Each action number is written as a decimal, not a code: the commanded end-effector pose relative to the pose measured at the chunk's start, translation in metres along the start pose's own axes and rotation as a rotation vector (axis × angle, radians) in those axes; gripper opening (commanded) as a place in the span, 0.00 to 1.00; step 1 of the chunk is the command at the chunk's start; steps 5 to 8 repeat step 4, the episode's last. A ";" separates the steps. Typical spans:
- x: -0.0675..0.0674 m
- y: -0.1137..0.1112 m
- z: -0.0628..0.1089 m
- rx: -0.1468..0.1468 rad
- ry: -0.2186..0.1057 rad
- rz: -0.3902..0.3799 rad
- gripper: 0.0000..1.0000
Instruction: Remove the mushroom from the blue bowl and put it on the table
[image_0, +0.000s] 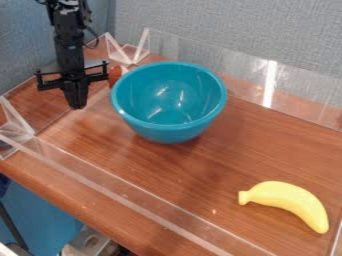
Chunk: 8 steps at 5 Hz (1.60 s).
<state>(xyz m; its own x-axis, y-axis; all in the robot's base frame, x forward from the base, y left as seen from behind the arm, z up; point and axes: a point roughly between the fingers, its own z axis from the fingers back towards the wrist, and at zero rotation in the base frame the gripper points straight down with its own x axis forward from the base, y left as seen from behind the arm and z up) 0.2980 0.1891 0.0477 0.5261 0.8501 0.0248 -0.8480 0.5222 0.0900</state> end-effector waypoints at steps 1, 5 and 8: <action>0.008 -0.005 0.017 -0.031 -0.041 0.032 0.00; 0.012 -0.007 0.021 -0.045 -0.026 0.121 0.00; 0.012 -0.007 0.021 -0.045 -0.026 0.121 0.00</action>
